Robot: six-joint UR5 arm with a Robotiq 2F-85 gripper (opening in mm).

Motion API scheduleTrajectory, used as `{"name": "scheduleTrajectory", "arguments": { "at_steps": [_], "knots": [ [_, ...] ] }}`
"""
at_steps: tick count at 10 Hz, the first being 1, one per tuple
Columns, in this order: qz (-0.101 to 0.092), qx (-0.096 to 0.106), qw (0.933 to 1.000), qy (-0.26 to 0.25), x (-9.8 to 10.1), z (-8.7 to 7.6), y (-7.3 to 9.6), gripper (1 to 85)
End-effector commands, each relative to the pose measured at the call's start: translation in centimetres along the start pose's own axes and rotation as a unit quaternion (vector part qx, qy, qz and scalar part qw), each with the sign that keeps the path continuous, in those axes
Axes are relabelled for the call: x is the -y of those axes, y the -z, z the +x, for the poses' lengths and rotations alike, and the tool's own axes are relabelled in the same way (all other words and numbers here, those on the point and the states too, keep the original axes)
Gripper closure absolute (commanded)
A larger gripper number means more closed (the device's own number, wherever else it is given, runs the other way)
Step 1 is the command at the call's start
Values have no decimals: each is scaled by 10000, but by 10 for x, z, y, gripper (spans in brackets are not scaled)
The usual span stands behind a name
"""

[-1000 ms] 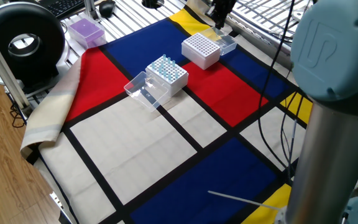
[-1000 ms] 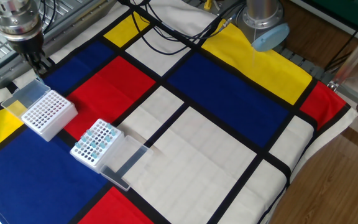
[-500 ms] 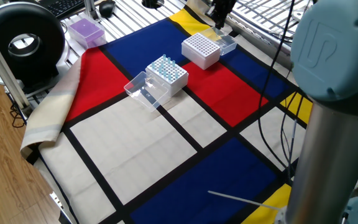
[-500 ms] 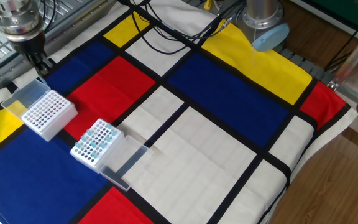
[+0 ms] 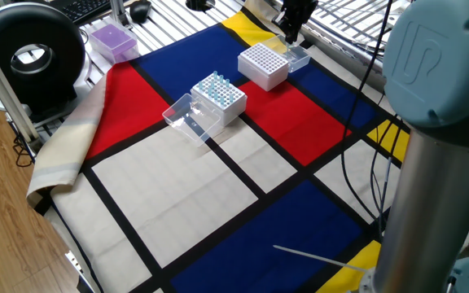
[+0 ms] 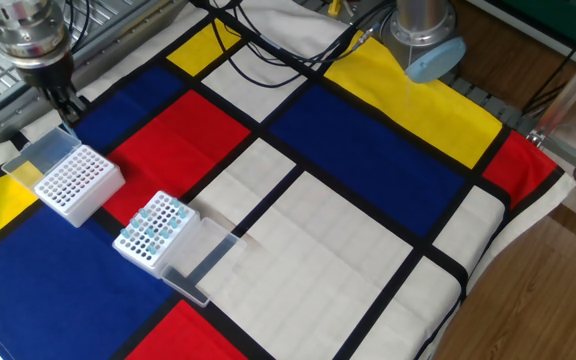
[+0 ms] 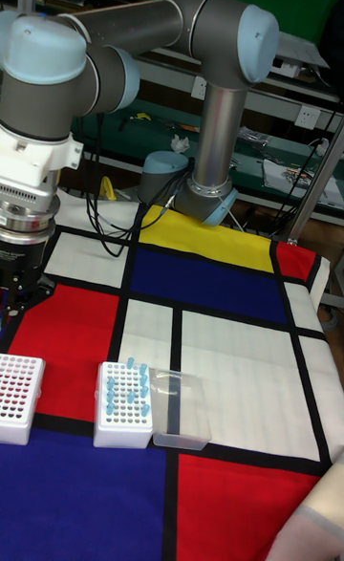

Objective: Transfer all medium pipette tips from one holder to another

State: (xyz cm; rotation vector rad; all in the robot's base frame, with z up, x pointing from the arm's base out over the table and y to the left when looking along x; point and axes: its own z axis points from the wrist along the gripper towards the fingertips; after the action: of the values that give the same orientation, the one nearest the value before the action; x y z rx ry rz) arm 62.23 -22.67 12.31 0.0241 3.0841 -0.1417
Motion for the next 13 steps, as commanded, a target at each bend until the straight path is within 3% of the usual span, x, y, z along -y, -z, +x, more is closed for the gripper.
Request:
{"name": "scheduleTrajectory", "arguments": {
  "at_steps": [1, 4, 13],
  "knots": [
    [-23, 61, 10000, -4, -2, -3, -3, 837],
    [-160, 35, 9998, -111, -10, -1, -3, 837],
    [-161, 89, 9998, -43, -7, -5, -10, 837]
  ]
}}
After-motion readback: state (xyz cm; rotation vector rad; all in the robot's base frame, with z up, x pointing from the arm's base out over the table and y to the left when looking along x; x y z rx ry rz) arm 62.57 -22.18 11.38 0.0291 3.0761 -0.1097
